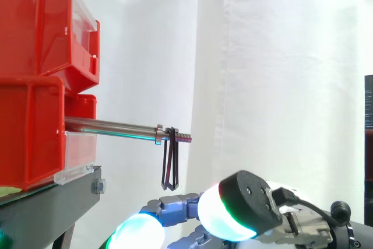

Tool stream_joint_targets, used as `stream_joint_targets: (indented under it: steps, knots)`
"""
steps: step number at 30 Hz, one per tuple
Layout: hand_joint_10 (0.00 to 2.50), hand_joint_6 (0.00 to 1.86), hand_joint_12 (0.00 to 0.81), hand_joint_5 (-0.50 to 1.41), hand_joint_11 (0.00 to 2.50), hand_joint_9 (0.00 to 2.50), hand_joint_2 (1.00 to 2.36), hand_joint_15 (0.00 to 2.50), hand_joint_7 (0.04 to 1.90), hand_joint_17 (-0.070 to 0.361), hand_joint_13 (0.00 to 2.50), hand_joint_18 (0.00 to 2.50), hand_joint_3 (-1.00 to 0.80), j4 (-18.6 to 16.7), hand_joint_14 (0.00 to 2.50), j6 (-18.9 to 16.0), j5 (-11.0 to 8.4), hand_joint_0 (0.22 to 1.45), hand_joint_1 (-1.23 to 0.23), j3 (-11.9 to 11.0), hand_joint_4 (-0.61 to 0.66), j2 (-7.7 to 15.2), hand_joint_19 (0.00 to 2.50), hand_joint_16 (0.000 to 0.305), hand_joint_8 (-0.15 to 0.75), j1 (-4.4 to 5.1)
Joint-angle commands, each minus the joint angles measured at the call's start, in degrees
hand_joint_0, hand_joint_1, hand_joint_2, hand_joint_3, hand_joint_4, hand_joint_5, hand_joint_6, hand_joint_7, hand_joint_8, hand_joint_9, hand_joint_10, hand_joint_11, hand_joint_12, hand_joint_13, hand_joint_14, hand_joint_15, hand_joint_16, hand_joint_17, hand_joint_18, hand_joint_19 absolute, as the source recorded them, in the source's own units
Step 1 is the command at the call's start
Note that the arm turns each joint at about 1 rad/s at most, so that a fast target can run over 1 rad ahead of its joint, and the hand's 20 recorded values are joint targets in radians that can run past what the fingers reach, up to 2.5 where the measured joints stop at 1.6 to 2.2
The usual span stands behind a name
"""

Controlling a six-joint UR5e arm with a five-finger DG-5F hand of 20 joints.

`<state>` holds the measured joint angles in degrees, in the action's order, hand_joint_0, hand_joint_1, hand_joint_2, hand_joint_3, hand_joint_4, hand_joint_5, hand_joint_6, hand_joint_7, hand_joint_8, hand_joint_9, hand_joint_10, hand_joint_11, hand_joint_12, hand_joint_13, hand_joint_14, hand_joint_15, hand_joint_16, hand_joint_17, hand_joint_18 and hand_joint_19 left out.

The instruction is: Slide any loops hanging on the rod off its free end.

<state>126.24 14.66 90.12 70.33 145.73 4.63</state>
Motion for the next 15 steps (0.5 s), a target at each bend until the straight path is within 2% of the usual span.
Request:
stream_joint_targets:
  steps: [1,3,6,8,11,15]
  knots:
    - [0.01,0.50,0.305,-0.13,0.22,0.93,1.00,0.06,1.01,0.085,0.66,0.61,-0.50,-0.03,0.00,-0.60,-0.03,0.56,-0.61,-0.19,0.32,-0.01,0.28,0.038,0.279,-0.06]
    - [0.01,0.50,0.298,-0.13,0.22,0.94,1.00,0.06,1.01,0.083,0.65,0.60,-0.50,0.41,0.00,-2.27,0.14,0.60,-0.50,-1.07,0.31,0.26,0.29,0.037,0.272,-0.24]
    - [0.01,0.50,0.294,-0.12,0.21,0.94,1.00,0.07,1.01,0.082,0.65,0.60,-0.50,1.20,0.00,-4.64,-0.03,0.61,-0.47,-2.30,0.30,1.40,0.30,0.037,0.271,-0.32]
    - [0.01,0.50,0.296,-0.12,0.21,0.95,1.00,0.07,1.01,0.082,0.66,0.60,-0.50,1.38,0.00,-6.66,0.14,0.61,-0.47,-4.06,0.31,2.63,0.30,0.037,0.276,-0.41]
    - [0.01,0.50,0.297,-0.13,0.22,0.95,1.00,0.07,1.01,0.083,0.66,0.60,-0.50,1.55,0.00,-6.93,0.23,0.61,-0.53,-4.41,0.30,2.63,0.30,0.037,0.280,-0.41]
    - [0.01,0.50,0.299,-0.13,0.22,0.94,1.00,0.07,1.04,0.083,0.67,0.62,-0.50,1.90,0.00,-6.58,1.29,0.61,-0.62,-4.41,0.30,2.63,0.29,0.037,0.280,-0.50]
